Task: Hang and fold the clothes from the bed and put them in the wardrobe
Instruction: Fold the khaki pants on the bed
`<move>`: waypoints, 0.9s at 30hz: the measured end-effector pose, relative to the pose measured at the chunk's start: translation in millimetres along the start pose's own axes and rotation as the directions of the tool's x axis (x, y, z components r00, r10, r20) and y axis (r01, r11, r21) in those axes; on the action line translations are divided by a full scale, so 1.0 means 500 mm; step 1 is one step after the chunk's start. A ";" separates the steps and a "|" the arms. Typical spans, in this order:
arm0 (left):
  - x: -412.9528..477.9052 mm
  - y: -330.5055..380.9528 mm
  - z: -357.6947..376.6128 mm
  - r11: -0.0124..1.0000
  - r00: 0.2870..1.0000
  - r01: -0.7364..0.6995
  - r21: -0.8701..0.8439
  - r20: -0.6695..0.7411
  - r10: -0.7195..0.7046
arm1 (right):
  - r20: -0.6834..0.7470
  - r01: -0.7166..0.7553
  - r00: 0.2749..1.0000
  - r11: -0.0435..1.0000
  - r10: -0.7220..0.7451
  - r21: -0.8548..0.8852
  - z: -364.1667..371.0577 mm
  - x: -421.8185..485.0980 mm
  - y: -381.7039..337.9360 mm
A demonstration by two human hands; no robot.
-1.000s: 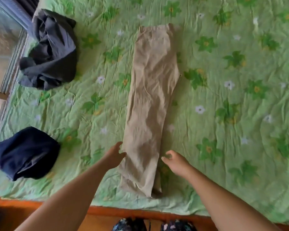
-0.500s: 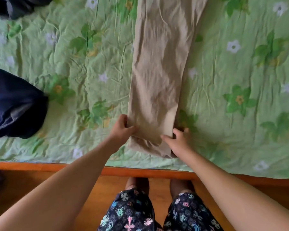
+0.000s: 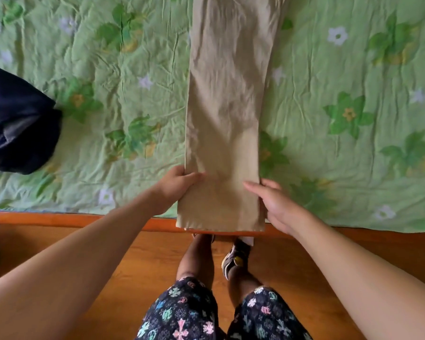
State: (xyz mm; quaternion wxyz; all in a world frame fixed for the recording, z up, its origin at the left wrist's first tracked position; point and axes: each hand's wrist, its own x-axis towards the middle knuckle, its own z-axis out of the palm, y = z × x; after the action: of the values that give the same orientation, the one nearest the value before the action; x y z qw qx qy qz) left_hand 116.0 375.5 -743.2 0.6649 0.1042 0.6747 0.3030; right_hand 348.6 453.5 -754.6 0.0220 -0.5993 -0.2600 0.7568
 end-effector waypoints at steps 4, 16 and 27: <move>-0.017 -0.073 0.025 0.996 0.991 -0.008 -0.088 -0.133 -0.004 | -0.104 0.072 0.992 0.997 -0.076 -0.041 -0.014 -0.003 0.067; -0.012 -0.183 0.023 0.996 0.937 -0.077 0.046 -0.339 0.088 | -0.095 0.167 0.971 0.909 -0.218 -0.382 -0.020 -0.008 0.146; -0.044 -0.113 -0.033 0.993 0.977 -0.117 -0.018 -0.183 0.112 | -0.079 0.214 0.965 0.928 -0.249 -0.306 -0.014 -0.029 0.065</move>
State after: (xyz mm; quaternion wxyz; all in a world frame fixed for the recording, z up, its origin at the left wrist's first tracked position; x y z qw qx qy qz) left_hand 116.9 314.0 -756.9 0.5833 0.1055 0.7211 0.3587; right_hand 368.3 423.1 -756.2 0.0366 -0.6041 -0.4372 0.6652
